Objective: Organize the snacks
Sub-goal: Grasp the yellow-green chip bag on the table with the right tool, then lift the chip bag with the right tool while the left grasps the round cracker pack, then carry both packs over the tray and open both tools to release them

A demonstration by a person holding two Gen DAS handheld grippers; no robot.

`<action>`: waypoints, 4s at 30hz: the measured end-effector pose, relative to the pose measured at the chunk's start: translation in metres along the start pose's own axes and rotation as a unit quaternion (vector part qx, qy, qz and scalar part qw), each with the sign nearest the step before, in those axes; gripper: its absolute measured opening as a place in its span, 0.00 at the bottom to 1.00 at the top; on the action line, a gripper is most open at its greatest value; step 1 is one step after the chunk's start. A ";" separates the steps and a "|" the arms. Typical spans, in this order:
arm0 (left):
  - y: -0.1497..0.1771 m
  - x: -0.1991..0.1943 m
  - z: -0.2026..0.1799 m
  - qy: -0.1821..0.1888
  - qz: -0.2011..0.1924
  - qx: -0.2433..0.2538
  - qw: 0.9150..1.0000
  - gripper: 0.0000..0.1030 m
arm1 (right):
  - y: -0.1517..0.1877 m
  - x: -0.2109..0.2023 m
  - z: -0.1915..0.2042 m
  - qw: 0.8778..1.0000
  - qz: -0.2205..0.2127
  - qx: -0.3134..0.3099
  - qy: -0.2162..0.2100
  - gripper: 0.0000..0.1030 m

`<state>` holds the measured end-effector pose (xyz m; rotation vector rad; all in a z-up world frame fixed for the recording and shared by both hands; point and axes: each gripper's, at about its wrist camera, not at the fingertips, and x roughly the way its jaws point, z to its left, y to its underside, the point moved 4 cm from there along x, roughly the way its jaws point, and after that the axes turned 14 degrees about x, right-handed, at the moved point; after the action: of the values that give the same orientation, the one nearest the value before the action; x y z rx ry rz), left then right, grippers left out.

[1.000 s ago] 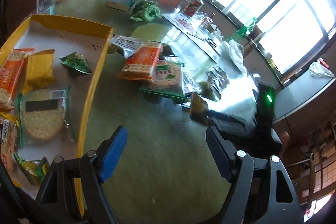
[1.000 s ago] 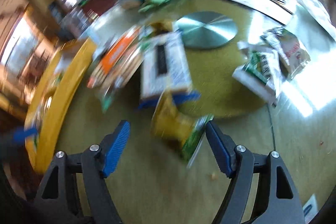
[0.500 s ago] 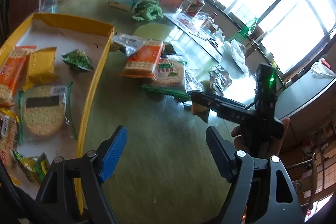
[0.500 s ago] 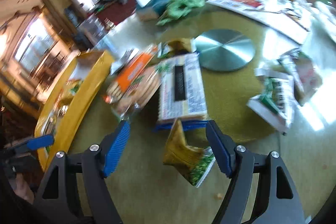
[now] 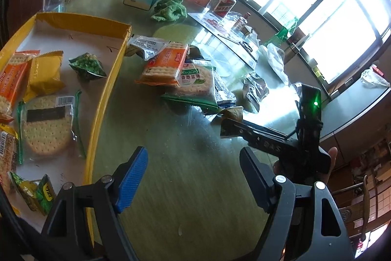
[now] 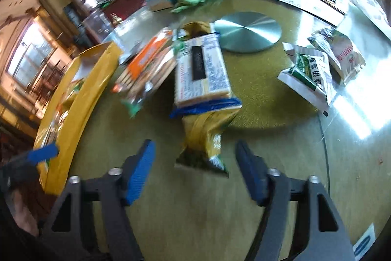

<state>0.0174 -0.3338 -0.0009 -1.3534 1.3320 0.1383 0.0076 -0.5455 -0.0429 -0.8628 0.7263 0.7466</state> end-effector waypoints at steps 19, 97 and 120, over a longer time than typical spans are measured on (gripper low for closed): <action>-0.065 0.076 0.012 -0.046 0.052 -0.010 0.998 0.75 | 0.020 -0.032 -0.019 0.990 -0.077 0.112 -0.032 0.26; 0.063 -0.127 0.175 -0.118 -0.106 -0.098 0.982 0.67 | 0.065 0.014 0.233 0.986 -0.008 -0.124 -0.111 0.26; 0.049 -0.086 0.206 -0.163 -0.017 -0.084 0.983 0.71 | 0.034 0.074 0.246 0.992 0.007 -0.116 -0.042 0.28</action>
<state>0.0745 -0.1152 -0.0338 -1.4230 1.0378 0.4387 0.0809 -0.2997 -0.0039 -1.0314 0.5774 0.8868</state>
